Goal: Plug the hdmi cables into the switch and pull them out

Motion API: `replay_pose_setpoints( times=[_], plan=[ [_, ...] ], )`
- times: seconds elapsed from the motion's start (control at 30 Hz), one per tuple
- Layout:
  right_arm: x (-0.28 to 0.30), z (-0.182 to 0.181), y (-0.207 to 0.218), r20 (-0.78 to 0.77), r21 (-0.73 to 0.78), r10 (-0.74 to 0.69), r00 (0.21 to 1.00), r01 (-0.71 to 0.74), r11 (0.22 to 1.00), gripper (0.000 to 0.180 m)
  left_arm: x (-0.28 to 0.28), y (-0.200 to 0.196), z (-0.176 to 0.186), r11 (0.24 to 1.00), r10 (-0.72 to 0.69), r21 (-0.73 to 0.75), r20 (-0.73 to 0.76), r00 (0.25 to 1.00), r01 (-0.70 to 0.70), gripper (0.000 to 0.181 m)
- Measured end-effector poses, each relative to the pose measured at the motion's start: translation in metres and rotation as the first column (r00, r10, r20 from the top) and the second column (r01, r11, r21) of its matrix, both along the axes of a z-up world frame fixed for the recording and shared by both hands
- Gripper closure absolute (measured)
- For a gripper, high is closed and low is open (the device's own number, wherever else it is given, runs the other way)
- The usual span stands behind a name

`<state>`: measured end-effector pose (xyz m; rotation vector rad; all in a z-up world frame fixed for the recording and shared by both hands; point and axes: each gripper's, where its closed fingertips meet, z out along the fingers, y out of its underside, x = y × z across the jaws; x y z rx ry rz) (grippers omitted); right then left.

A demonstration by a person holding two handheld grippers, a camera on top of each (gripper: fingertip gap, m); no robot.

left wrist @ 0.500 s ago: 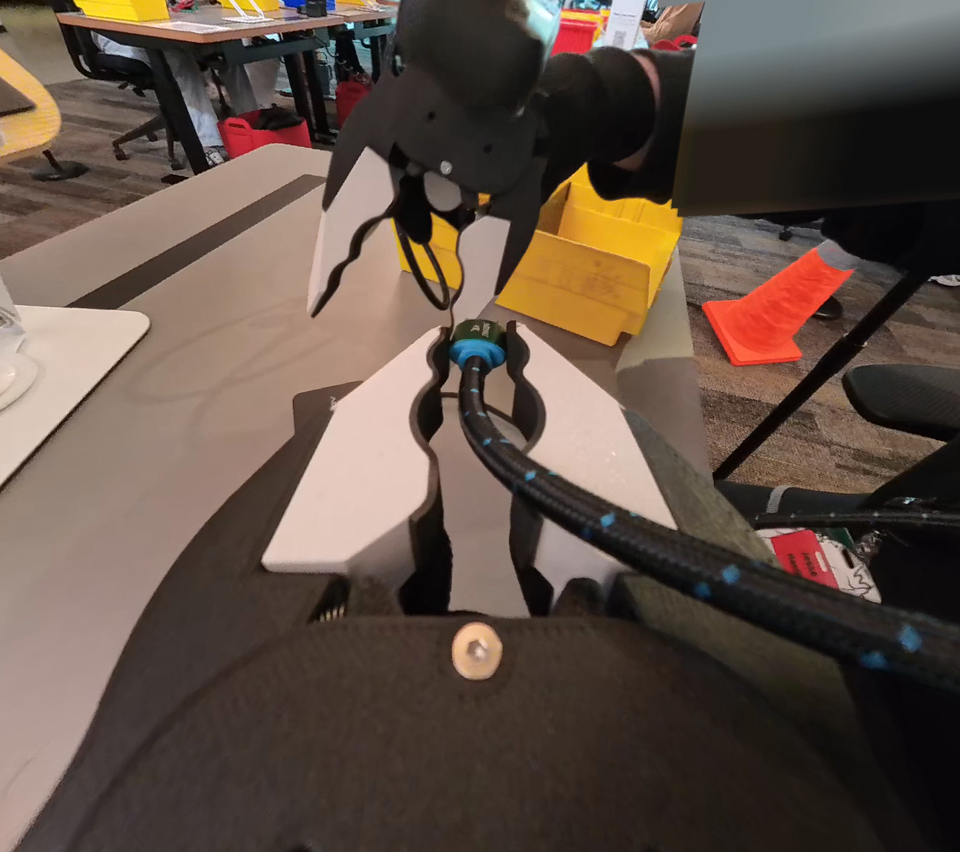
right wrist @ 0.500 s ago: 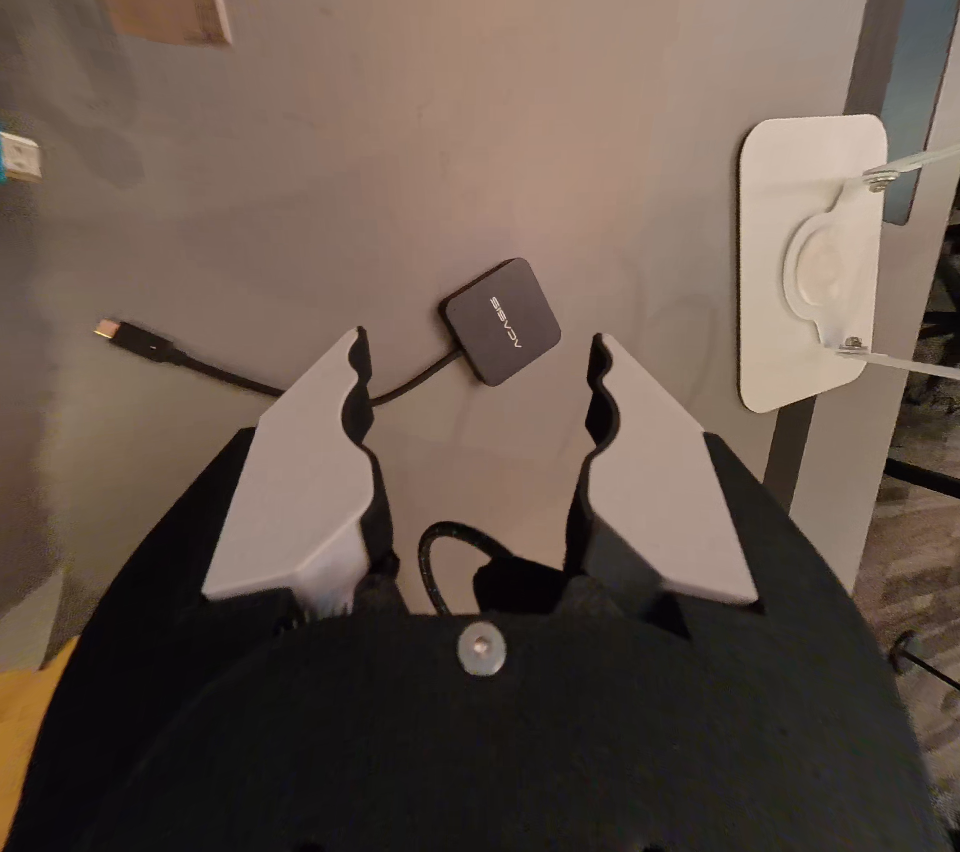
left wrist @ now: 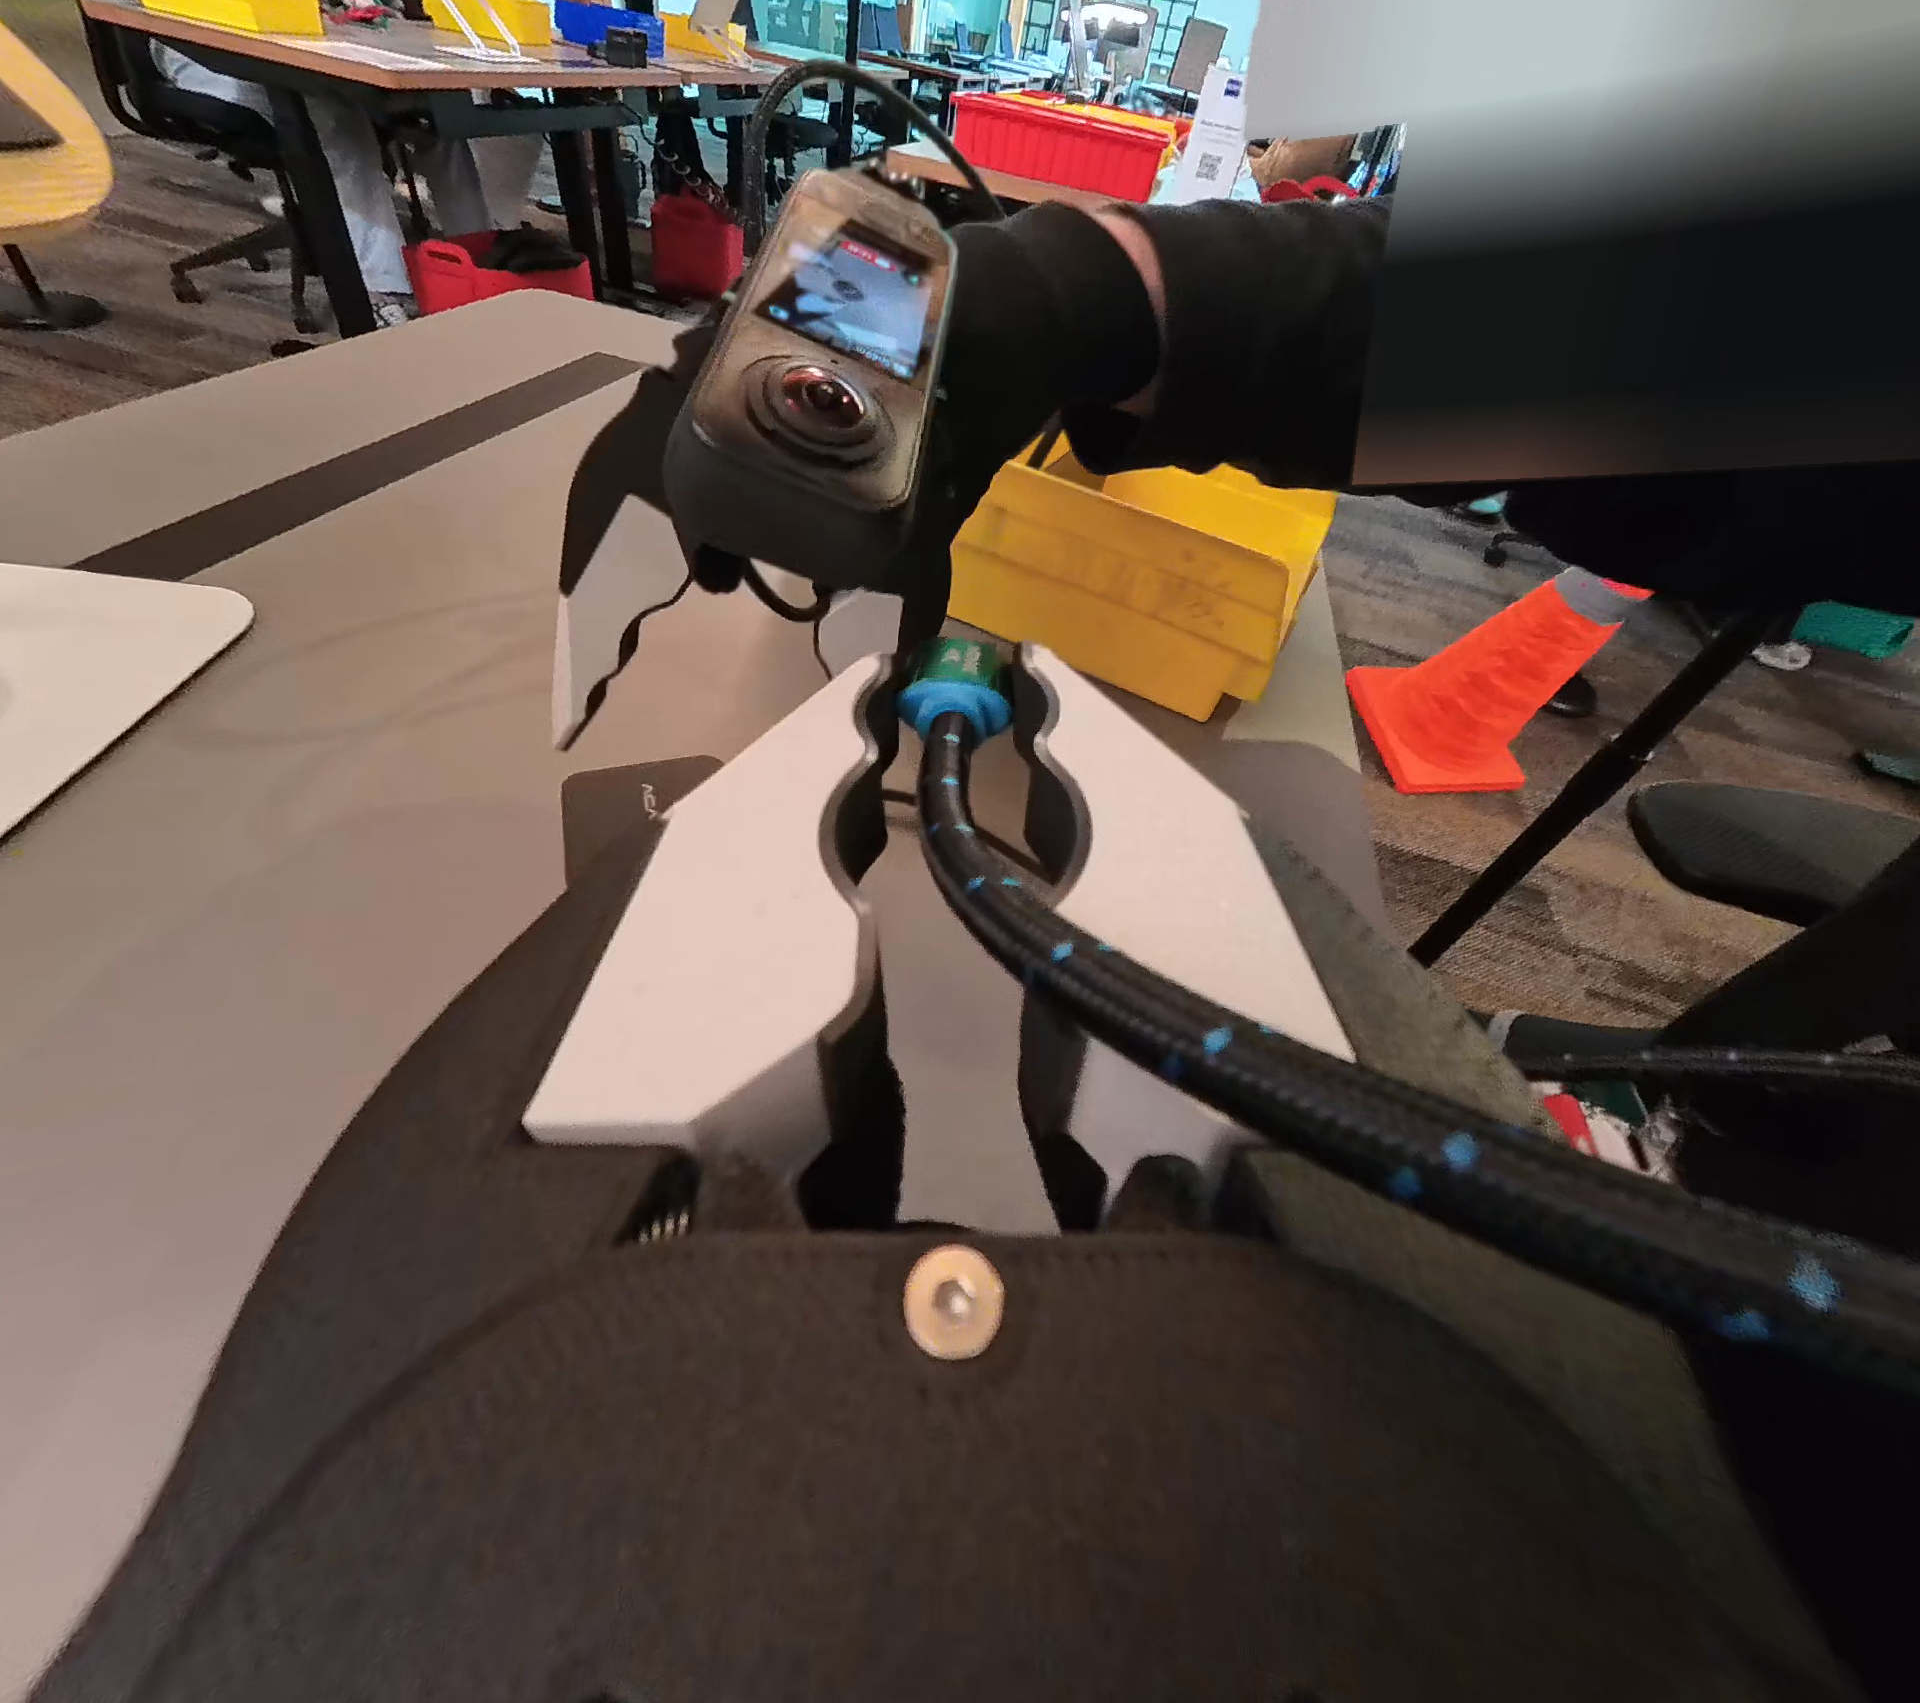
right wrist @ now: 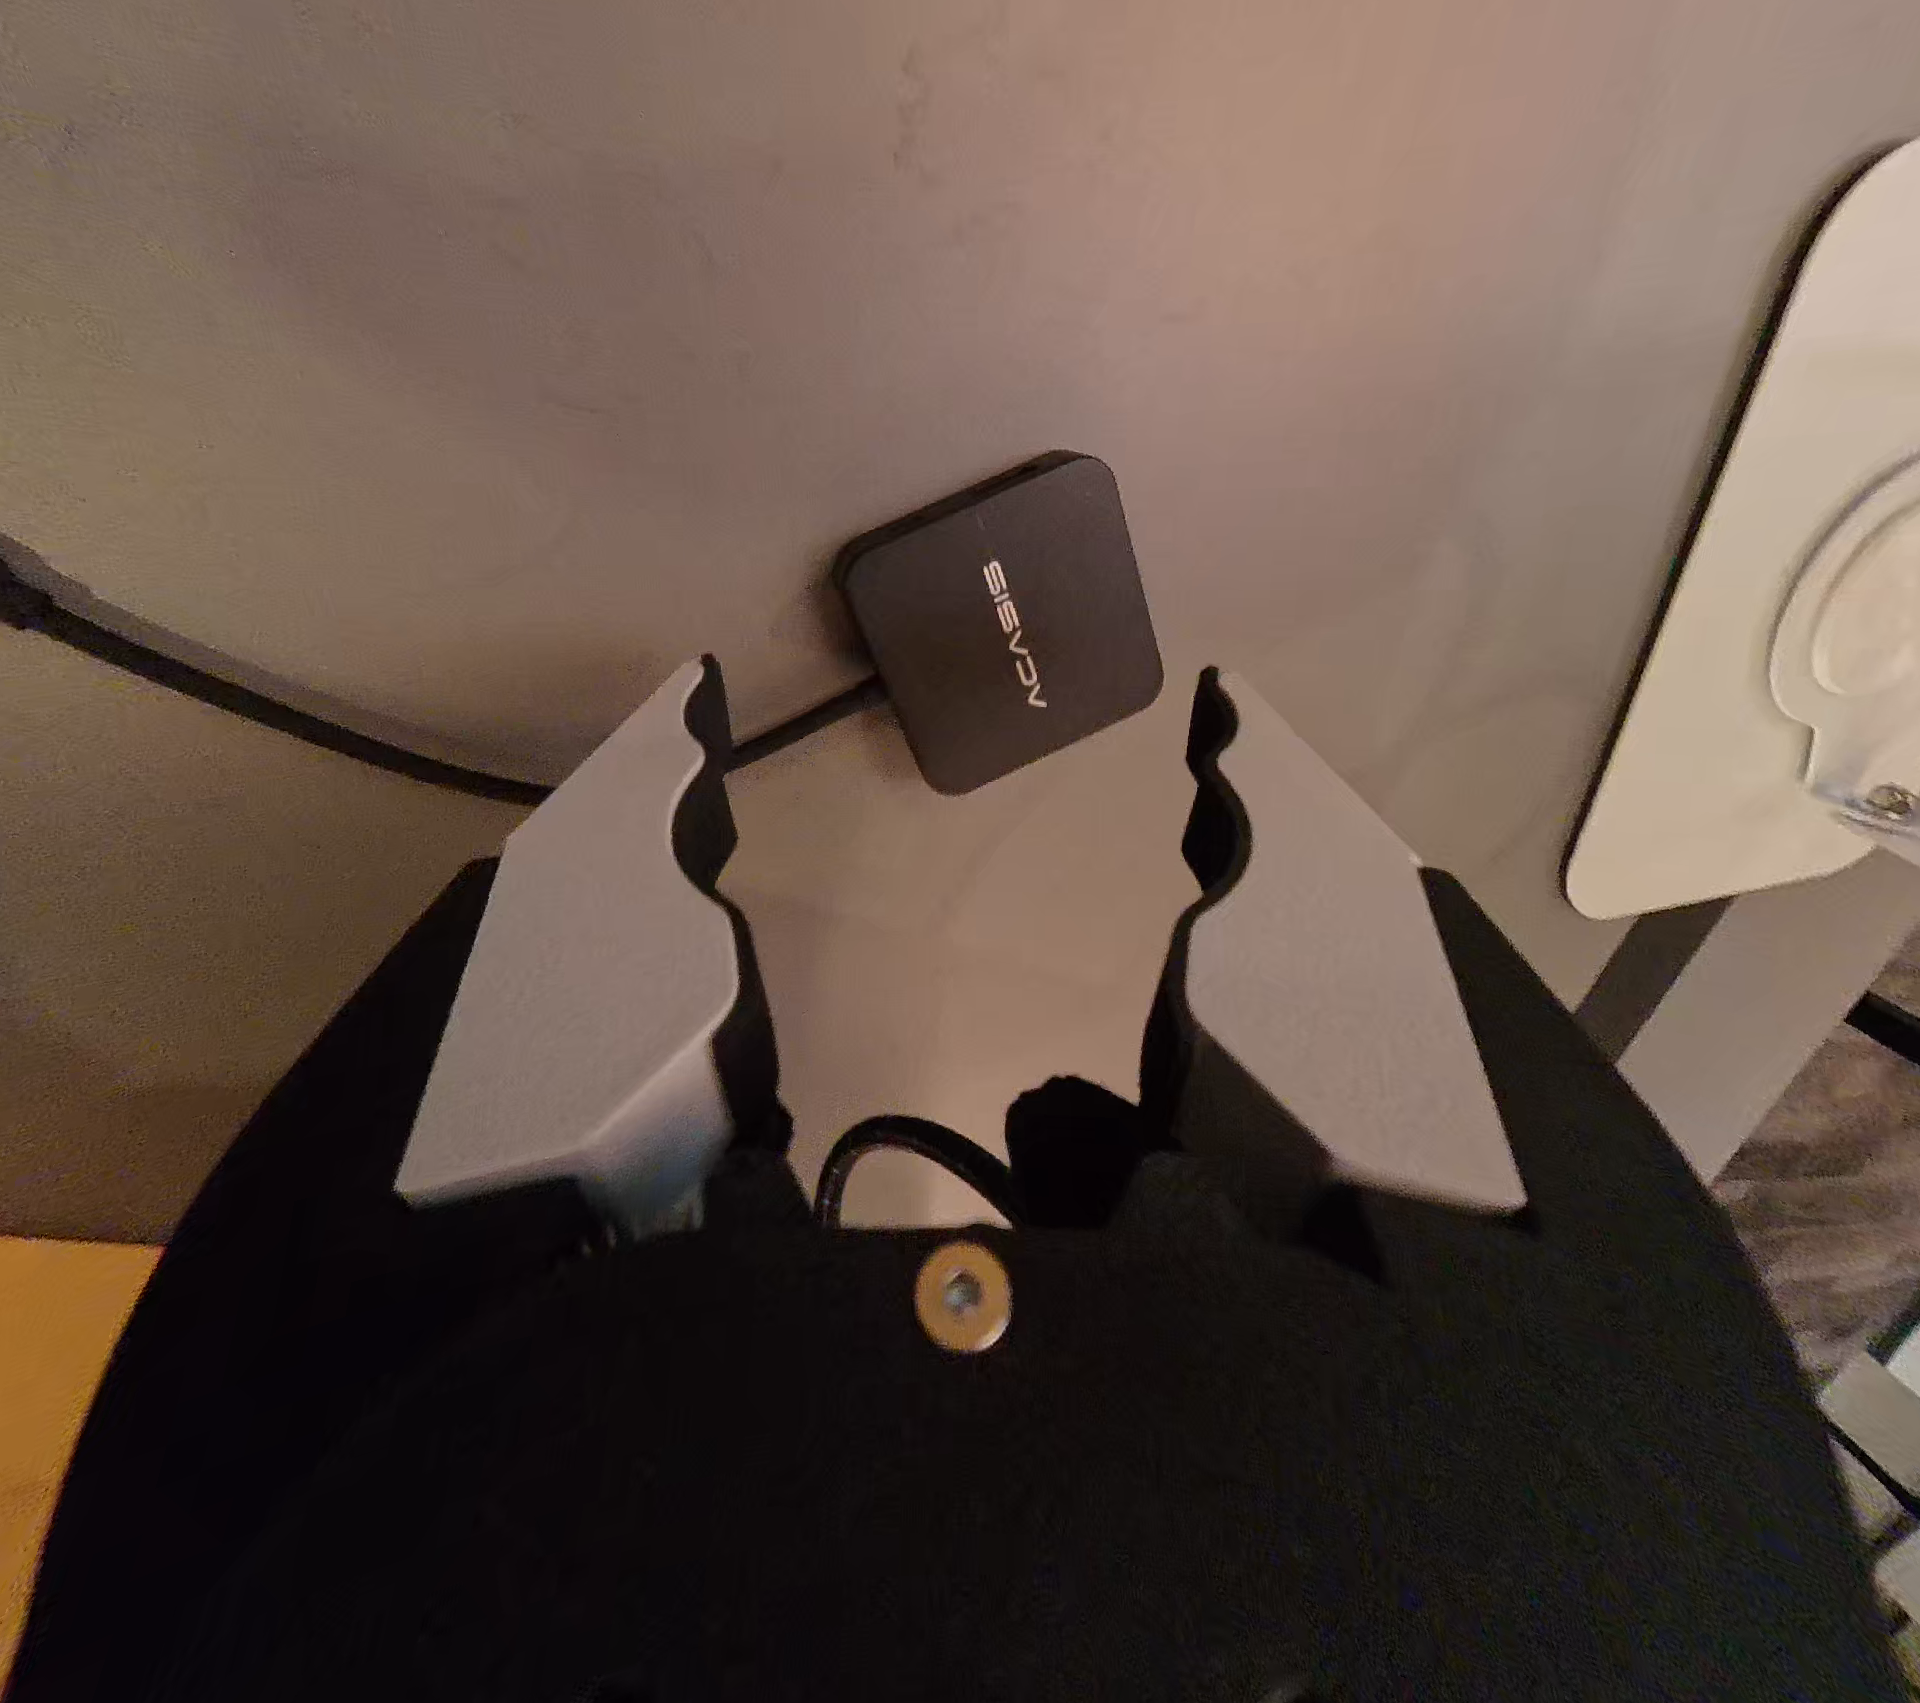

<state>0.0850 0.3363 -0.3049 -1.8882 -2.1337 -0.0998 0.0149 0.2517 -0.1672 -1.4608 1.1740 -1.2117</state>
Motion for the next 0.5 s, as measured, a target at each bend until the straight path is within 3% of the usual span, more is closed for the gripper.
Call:
replay_pose_setpoints(
  times=[0.5],
  plan=[
    [0.0,-0.025,0.004,-0.05,-0.136,0.041,0.998,-0.047,0.99,0.095,-0.002,0.006,-0.008,0.997,-0.007,-0.075,0.039,0.999,0.01,0.162]
  ],
)
